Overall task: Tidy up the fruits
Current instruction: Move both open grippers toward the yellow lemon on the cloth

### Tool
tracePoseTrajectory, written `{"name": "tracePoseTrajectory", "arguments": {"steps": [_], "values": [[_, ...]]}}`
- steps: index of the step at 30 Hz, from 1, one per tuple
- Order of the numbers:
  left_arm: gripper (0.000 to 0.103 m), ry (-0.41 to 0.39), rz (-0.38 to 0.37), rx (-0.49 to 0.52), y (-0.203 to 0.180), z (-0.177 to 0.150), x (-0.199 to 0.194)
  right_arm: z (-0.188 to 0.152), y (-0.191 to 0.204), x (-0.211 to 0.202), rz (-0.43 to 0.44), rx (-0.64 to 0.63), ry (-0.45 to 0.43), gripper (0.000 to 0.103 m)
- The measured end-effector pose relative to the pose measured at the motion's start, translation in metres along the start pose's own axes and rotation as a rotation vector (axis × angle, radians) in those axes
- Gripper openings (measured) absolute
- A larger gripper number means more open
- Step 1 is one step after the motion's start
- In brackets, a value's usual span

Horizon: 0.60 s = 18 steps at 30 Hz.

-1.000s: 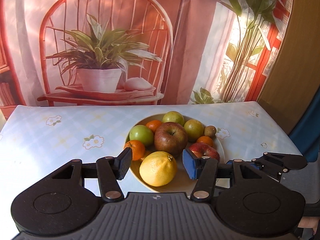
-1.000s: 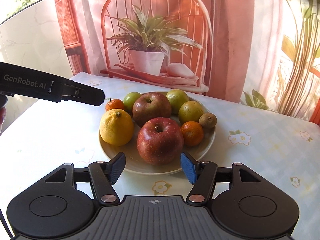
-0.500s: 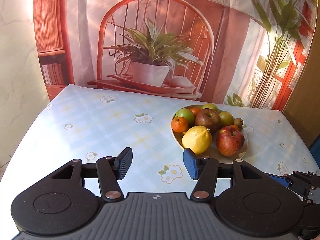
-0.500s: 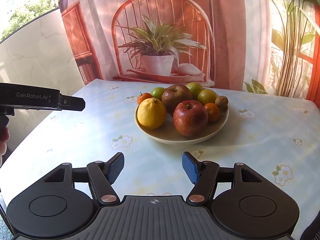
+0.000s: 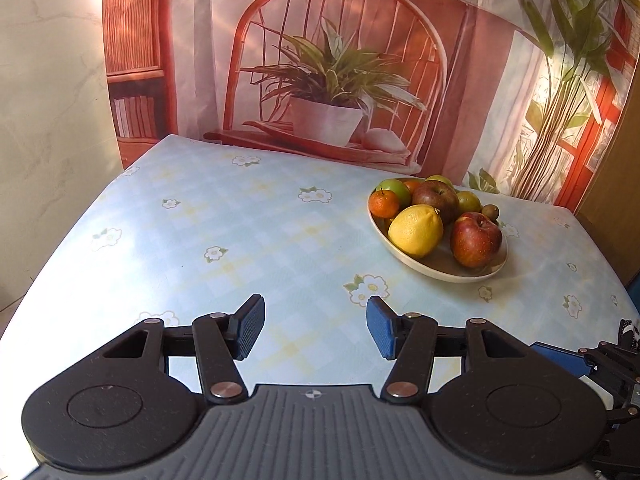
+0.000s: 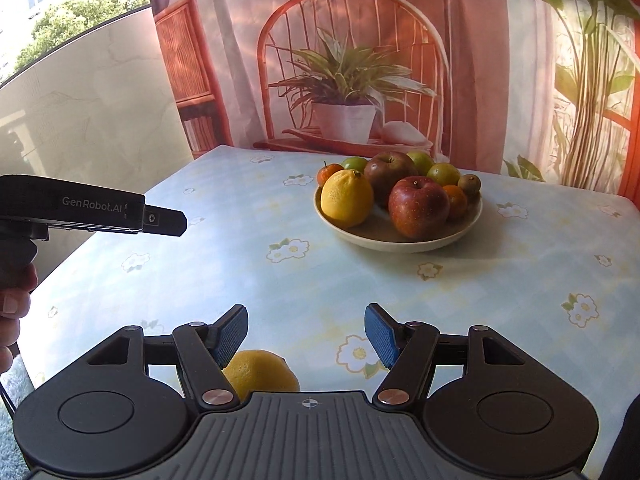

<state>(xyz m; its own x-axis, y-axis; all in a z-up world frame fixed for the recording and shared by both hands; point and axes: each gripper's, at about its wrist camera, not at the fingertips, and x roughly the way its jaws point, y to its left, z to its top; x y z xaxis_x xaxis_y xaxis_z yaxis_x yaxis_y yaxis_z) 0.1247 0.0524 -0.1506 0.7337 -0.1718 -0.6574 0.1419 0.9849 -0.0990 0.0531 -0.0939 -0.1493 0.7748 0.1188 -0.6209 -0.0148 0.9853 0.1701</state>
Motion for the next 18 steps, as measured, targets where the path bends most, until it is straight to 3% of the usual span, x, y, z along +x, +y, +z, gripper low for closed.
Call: {"name": "tracePoseTrajectory", "arguments": {"steps": [18], "values": [[0.063, 0.045, -0.005, -0.025, 0.005, -0.021, -0.003, -0.025, 0.026, -0.011, 0.041, -0.052, 0.016, 0.073]]}}
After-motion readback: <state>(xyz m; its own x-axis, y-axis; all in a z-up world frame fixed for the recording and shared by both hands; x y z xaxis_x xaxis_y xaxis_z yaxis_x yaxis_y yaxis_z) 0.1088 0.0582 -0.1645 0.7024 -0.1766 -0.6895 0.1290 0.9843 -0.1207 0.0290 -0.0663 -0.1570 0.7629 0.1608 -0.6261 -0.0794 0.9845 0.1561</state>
